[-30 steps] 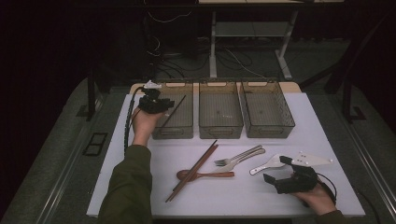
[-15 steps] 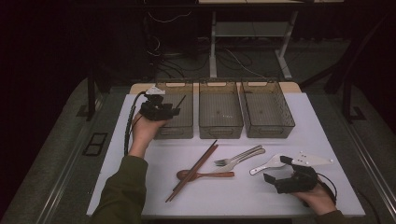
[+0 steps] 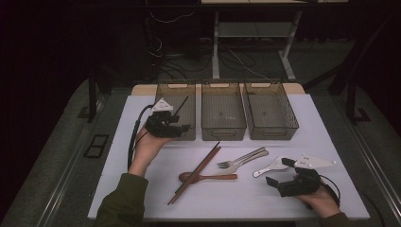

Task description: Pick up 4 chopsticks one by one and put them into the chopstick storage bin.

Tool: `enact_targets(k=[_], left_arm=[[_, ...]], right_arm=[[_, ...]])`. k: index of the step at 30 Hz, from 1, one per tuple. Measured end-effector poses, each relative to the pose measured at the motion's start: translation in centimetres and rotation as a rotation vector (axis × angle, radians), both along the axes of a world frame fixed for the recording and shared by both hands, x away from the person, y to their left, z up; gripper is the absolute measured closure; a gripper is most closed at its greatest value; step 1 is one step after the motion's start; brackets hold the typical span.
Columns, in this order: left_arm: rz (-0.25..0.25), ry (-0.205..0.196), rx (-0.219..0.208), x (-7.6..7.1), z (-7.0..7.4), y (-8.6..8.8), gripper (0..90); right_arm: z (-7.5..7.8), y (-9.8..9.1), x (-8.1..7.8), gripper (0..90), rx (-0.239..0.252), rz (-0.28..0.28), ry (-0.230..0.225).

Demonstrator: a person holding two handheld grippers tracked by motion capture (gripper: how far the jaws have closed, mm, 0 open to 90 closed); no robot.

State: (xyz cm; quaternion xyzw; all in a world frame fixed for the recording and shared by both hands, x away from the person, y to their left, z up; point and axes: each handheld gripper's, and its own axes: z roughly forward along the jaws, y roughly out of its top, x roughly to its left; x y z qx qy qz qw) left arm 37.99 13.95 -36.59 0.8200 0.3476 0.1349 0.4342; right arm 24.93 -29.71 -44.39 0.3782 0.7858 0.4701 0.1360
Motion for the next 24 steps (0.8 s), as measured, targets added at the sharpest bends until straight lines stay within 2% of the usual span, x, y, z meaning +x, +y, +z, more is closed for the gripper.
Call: enact_targets(k=[8, 9, 15, 19, 24], left_arm=[[-0.036, -0.001, -0.012, -2.5, -0.4, -1.1, 29.8], [-0.035, 0.000, -0.023, -2.8, -0.6, -1.2, 29.7], [-0.049, 0.015, -0.015, -4.4, -1.6, -1.2, 29.9], [-0.058, 0.033, -0.013, -5.7, -2.6, -1.1, 33.9], [-0.076, 0.060, -0.012, -7.0, -3.6, -1.2, 43.9]], right_arm=[[0.2, 0.2, 0.2, 1.4, 0.002, 0.022, -0.011], [0.2, 0.2, 0.2, 1.4, 0.003, 0.022, -0.012], [0.0, 0.4, 0.2, 1.4, -0.011, 0.023, -0.005], [0.0, 0.5, 0.1, 1.4, -0.012, 0.020, -0.005], [-0.1, 0.6, 0.1, 1.4, -0.018, 0.021, 0.001]])
